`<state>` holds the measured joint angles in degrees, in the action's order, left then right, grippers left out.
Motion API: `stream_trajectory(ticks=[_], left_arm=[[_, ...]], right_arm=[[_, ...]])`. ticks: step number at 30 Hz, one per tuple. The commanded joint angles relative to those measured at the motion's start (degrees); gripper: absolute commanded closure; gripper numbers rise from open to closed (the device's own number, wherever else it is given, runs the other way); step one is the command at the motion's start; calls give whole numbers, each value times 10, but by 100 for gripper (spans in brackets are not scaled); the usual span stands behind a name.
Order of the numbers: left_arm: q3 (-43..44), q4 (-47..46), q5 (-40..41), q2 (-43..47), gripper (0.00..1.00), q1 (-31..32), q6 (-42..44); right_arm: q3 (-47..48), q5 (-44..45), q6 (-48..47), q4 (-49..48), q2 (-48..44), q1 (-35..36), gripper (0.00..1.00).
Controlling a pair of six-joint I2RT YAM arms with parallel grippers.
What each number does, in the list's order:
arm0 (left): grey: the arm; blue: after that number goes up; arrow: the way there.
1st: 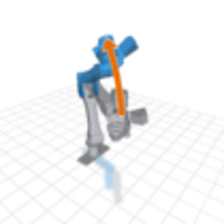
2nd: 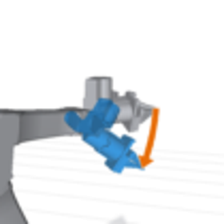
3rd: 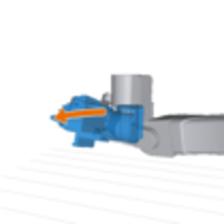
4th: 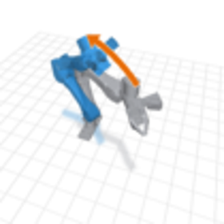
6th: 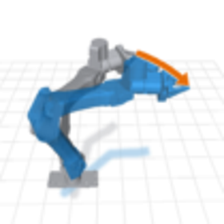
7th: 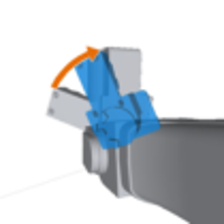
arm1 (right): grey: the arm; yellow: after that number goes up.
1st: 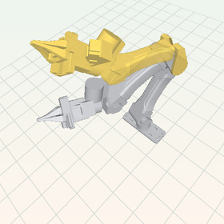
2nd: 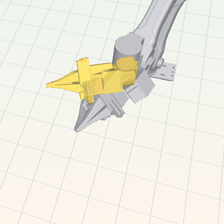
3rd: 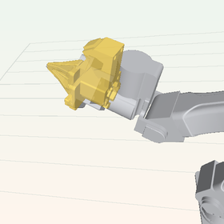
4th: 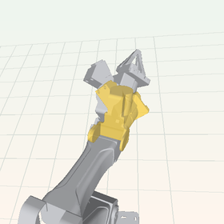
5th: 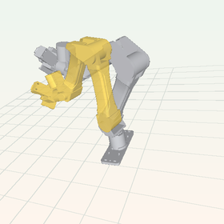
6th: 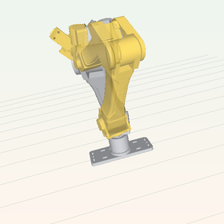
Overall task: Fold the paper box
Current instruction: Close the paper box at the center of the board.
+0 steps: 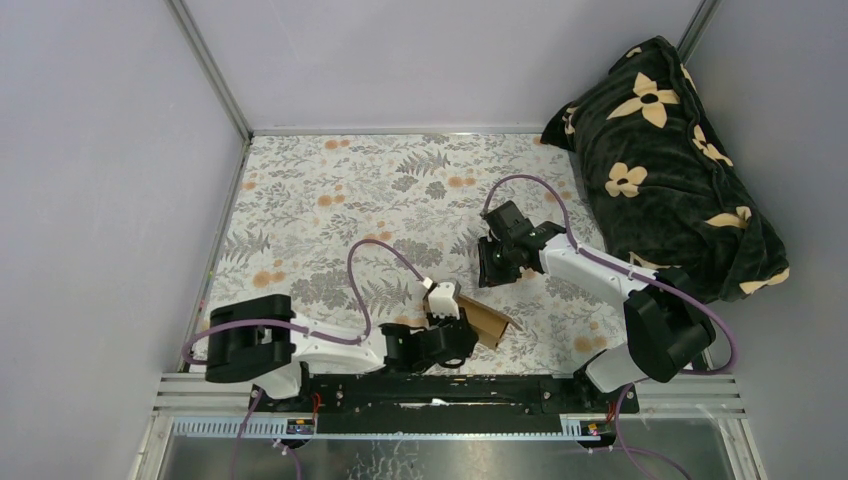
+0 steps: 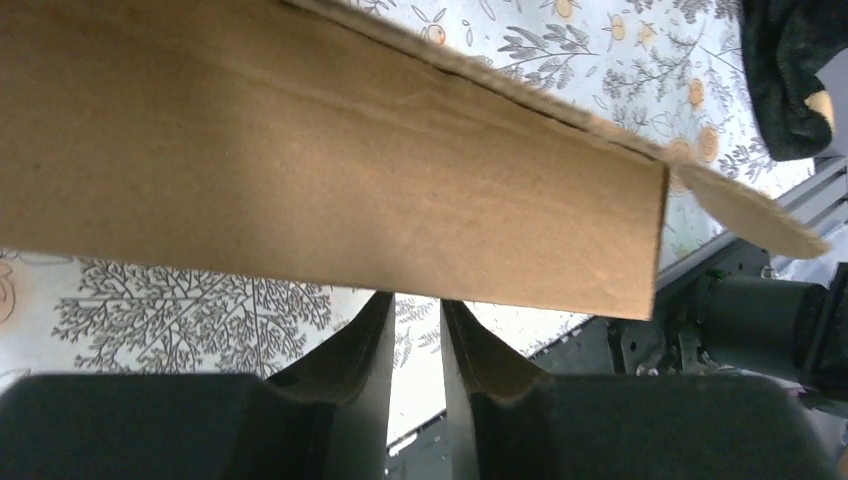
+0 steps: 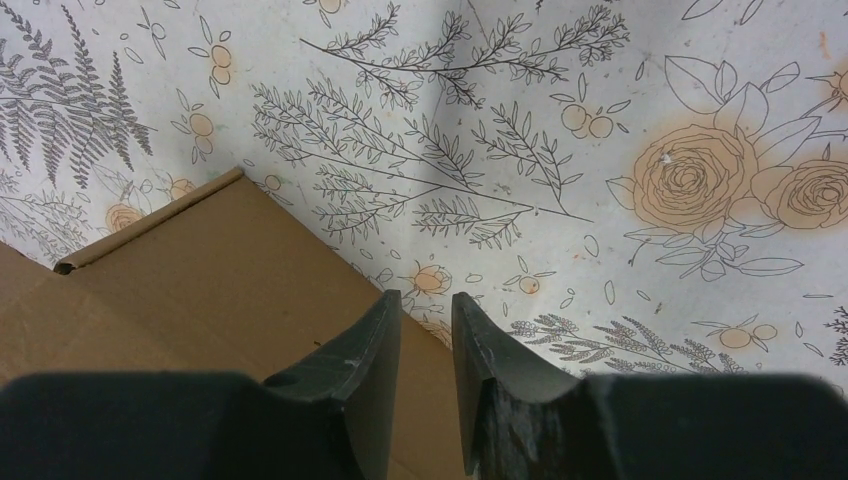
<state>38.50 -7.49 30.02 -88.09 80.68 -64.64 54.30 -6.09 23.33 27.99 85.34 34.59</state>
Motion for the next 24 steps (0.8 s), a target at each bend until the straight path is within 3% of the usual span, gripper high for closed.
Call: stream_trajectory(ticks=[1,24], left_arm=[[10,-75,-21,-38,70,-20,29],[45,-168,-96,-134,71,-193,96]], right_arm=[[17,-10,1,4,-4,-3,67],[225,-76,-52,-22,209,-17,67]])
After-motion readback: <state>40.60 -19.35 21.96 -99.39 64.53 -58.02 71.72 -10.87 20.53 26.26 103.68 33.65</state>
